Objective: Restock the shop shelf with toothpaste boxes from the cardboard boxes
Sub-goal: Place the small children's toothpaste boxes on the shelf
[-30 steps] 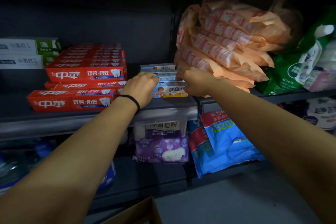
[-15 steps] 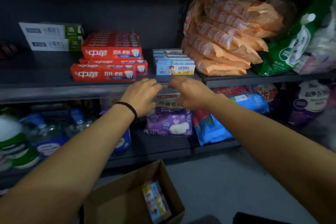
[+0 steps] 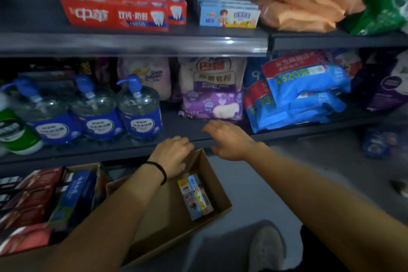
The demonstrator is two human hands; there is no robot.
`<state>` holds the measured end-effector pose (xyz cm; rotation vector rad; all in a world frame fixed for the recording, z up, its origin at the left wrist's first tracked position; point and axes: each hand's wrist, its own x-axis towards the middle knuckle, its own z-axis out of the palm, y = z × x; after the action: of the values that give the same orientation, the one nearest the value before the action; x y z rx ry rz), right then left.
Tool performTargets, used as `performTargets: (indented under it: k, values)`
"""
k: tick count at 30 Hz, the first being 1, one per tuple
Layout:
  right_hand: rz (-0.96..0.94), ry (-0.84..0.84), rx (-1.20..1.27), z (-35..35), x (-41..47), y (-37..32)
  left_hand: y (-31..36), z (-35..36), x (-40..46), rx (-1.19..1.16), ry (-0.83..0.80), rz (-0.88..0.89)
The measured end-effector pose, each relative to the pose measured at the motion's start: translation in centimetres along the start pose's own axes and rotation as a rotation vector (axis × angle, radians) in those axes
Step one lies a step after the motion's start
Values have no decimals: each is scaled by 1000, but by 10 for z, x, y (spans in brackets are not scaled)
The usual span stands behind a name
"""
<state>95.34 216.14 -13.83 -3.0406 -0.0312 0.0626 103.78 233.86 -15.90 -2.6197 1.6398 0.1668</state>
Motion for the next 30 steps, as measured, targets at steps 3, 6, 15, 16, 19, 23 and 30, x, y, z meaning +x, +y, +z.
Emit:
performTargets:
  k: [3,6,15,16,19,23,30]
  values:
    - [25,-41,25,34,1,9,2,46,8,-43,-117,22]
    - [48,-76,53,63,1,17,4,90,15,-68,-186,50]
    - [11,-93,103,123,18,34,5,197,32,-47,-415,200]
    - [10,-91,107,125,20,35,5,203,35,-23,-422,226]
    - [3,-92,111,131,25,37,4,213,42,25,-405,276]
    - [-2,-101,109,136,28,40,1,223,48,4,-370,310]
    - [9,-126,106,139,28,39,-1,227,41,-29,-327,309]
